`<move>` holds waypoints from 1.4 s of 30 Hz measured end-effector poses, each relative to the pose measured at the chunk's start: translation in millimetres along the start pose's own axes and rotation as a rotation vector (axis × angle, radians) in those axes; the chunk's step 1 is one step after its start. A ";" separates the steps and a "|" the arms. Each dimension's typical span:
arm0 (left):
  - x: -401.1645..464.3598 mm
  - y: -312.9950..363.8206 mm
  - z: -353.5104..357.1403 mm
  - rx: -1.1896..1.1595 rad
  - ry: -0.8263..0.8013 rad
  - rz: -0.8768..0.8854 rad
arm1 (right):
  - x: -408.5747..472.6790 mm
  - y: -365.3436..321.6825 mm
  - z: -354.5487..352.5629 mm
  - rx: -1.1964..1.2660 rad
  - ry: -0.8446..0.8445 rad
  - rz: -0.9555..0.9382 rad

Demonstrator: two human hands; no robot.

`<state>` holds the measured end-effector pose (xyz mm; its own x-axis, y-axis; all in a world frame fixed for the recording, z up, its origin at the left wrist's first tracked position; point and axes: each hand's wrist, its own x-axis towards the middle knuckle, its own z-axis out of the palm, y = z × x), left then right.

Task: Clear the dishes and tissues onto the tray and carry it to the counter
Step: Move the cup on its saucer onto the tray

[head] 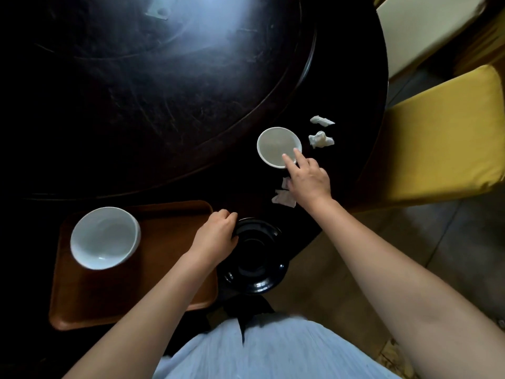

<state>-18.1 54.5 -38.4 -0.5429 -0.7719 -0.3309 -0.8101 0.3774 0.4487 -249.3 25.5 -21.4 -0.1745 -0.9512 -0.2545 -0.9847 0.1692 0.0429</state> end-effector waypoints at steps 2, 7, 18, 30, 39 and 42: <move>2.8 1.6 1.7 0.004 0.019 -0.001 | 7.7 4.6 0.2 0.037 -0.004 -0.033; 11.4 3.0 -1.0 -0.085 -0.053 -0.081 | 17.9 8.4 2.9 0.185 0.060 -0.108; 3.1 -18.4 -20.4 -0.290 -0.148 -0.163 | 21.9 14.2 3.7 0.258 0.158 -0.223; -86.6 -56.9 -14.1 -1.141 0.311 -0.530 | -57.9 -38.6 -18.1 0.491 0.499 -0.307; -107.3 -93.7 5.7 -1.280 0.482 -0.763 | -120.6 -125.5 9.6 0.441 0.388 -0.448; -108.4 -102.6 8.7 -1.315 0.507 -0.816 | -126.0 -145.1 19.8 0.398 0.307 -0.505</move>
<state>121.9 103.8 -55.8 0.2521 -0.7169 -0.6501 0.0513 -0.6609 0.7487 -84.4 126.0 -14.7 0.2526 -0.9579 0.1362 -0.8798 -0.2860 -0.3797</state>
